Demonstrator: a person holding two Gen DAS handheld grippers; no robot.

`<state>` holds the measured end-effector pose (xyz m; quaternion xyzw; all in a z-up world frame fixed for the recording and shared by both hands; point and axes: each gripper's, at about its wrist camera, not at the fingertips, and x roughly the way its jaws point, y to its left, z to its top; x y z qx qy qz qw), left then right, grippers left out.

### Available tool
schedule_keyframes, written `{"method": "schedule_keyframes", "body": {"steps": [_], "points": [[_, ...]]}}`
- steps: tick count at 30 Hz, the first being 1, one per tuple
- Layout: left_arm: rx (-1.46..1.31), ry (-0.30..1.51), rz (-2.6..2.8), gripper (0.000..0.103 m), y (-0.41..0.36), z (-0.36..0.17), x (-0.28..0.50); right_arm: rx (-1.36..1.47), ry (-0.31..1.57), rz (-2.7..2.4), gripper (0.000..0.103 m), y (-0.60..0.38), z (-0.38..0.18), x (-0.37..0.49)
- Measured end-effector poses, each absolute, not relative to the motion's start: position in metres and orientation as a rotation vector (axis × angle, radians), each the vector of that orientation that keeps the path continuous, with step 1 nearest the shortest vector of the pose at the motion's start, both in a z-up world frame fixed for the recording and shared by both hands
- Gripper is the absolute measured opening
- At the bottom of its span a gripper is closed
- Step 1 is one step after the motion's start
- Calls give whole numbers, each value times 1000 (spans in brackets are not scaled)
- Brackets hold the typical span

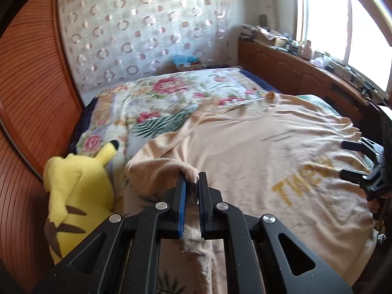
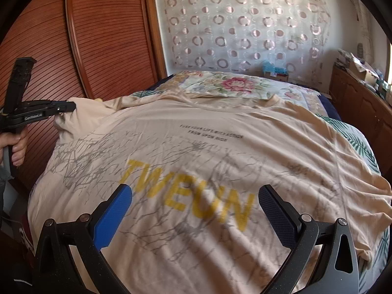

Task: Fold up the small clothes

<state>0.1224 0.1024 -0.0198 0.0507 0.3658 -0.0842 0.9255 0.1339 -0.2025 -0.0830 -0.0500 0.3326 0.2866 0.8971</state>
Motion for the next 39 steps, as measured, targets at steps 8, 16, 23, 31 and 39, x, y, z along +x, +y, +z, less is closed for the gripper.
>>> {"method": "schedule_keyframes", "body": {"steps": [8, 16, 23, 31, 39], "points": [[132, 698, -247, 44, 59, -3, 103, -75, 690, 558, 103, -205, -87, 126], [77, 679, -158, 74, 83, -7, 84, -92, 677, 576, 102, -198, -81, 127], [-7, 590, -28, 76, 116, -15, 54, -186, 530, 631, 101, -157, -61, 128], [-41, 586, 48, 75, 138, -22, 38, -191, 576, 917, 78, -67, -62, 147], [-67, 601, 85, 75, 157, -32, 26, -354, 711, 1090, 47, 36, -98, 154]]}}
